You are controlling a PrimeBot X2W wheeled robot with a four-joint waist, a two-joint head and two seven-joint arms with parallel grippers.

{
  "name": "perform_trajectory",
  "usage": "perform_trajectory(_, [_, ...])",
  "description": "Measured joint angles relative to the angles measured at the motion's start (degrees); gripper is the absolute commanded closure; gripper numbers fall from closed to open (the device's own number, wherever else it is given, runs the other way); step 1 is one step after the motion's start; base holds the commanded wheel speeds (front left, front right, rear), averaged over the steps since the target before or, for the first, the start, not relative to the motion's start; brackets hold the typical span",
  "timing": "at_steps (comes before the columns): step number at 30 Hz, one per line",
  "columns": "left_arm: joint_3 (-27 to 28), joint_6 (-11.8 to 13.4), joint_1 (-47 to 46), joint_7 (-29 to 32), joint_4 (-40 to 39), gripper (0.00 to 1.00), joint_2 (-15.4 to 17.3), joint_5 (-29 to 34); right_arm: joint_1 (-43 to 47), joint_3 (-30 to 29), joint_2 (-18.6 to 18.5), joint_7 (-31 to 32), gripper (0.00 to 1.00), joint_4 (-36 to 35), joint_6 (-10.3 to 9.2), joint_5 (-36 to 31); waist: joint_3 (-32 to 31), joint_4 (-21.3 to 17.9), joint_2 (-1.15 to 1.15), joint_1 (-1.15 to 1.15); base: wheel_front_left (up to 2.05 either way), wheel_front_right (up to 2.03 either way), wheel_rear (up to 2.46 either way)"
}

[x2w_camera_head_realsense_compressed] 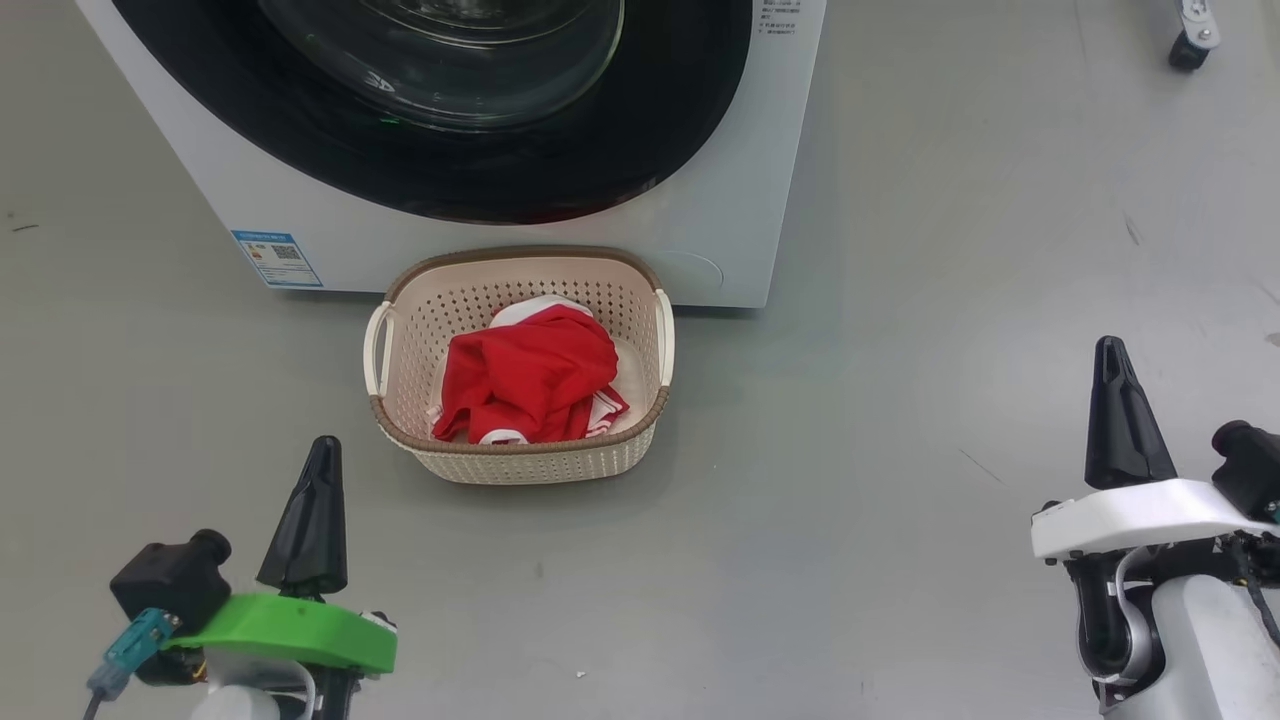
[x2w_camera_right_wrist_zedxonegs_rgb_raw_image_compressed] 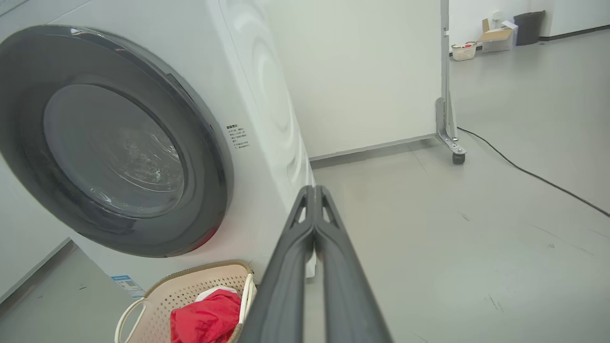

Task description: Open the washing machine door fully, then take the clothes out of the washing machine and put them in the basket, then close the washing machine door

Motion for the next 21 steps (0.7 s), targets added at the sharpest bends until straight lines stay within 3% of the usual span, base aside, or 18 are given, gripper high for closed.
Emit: perform_trajectory(21, [2.1,0.1,0.0,4.0,0.2,1.0,0.1,-15.5,0.4,-2.2,0.6,4.5,1.0,1.5,0.77,16.4,-2.1,-1.2,0.0,0.0,0.0,0.0,0.0])
